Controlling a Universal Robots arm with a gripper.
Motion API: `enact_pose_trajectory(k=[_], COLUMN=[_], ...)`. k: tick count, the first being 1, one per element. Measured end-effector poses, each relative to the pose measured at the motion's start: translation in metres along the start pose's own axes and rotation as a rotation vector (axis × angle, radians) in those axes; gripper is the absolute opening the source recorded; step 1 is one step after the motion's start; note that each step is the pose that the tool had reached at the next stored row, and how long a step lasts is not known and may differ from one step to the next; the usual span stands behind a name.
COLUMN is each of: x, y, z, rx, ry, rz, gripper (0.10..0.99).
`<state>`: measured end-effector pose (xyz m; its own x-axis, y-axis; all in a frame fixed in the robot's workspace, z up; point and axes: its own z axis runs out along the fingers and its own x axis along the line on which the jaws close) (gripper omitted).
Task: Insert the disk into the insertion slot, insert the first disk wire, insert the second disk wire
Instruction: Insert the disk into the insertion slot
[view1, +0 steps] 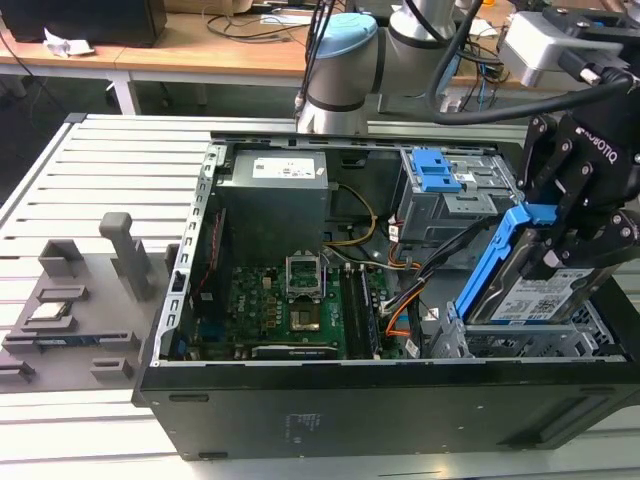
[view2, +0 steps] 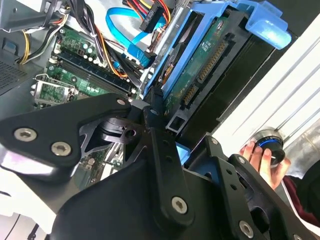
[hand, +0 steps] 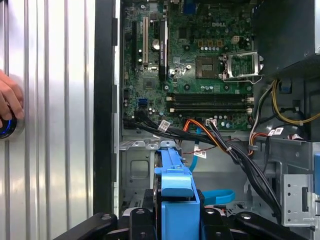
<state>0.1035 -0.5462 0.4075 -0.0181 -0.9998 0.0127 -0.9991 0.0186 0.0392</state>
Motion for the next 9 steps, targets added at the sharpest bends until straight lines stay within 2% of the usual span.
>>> enact_pose_trajectory(k=[9], x=[-0.0001], y=[-0.0004], z=[0.0106], rx=[0.0], ry=[0.0001], rz=[0.0], gripper=[0.361])
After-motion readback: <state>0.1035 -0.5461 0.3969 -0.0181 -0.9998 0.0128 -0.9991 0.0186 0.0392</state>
